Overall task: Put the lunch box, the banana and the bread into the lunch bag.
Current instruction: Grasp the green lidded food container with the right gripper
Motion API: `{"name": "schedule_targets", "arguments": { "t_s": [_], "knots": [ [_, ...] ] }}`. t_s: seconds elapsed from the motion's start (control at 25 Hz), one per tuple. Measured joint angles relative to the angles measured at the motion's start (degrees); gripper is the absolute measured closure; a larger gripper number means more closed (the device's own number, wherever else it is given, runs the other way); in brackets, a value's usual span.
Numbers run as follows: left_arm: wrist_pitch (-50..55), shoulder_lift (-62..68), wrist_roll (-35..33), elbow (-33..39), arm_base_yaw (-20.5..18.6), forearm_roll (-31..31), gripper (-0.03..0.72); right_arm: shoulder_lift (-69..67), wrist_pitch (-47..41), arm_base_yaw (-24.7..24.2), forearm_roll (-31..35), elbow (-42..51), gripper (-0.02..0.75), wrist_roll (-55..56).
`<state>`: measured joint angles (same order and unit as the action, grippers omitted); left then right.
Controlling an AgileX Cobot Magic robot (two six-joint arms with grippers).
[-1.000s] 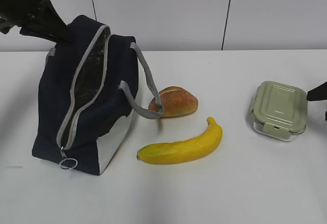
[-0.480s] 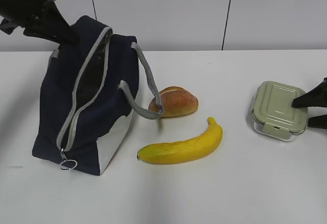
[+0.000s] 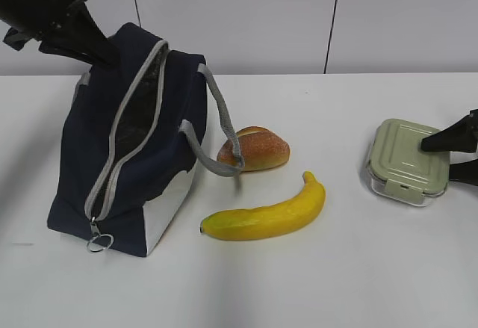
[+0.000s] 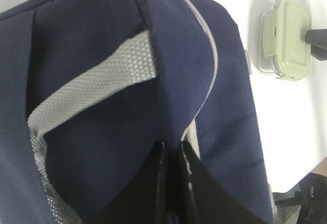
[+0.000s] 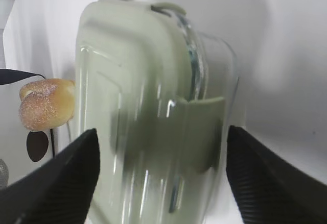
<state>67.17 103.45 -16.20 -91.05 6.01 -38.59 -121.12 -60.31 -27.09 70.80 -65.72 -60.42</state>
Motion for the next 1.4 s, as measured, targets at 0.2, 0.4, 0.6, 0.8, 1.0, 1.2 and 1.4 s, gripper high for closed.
{"name": "schedule_targets", "arguments": {
  "t_s": [0.2,0.4,0.6,0.8,1.0,1.2,1.4],
  "knots": [
    [0.0,0.0,0.0,0.0,0.0,0.0,0.7,0.0,0.0,0.0,0.0,0.0,0.144,-0.2],
    [0.1,0.0,0.0,0.0,0.0,0.0,0.7,-0.1,0.0,0.0,0.0,0.0,0.15,-0.2],
    [0.1,0.0,0.0,0.0,0.0,0.0,0.7,-1.1,-0.3,0.0,0.0,-0.1,0.174,-0.4],
    [0.2,0.0,0.0,0.0,0.0,0.0,0.7,-2.9,-2.4,0.0,1.6,-0.1,0.184,-0.8],
    [0.2,0.0,0.0,0.0,0.0,0.0,0.7,-2.9,-2.8,0.0,2.3,-0.2,0.28,-1.6],
    [0.2,0.0,0.0,0.0,0.0,0.0,0.7,-3.0,-3.4,0.0,2.3,-0.2,0.308,-1.6],
    [0.2,0.0,0.0,0.0,0.0,0.0,0.7,-3.1,-3.9,0.0,2.4,-0.2,0.322,-1.8]
  ]
}}
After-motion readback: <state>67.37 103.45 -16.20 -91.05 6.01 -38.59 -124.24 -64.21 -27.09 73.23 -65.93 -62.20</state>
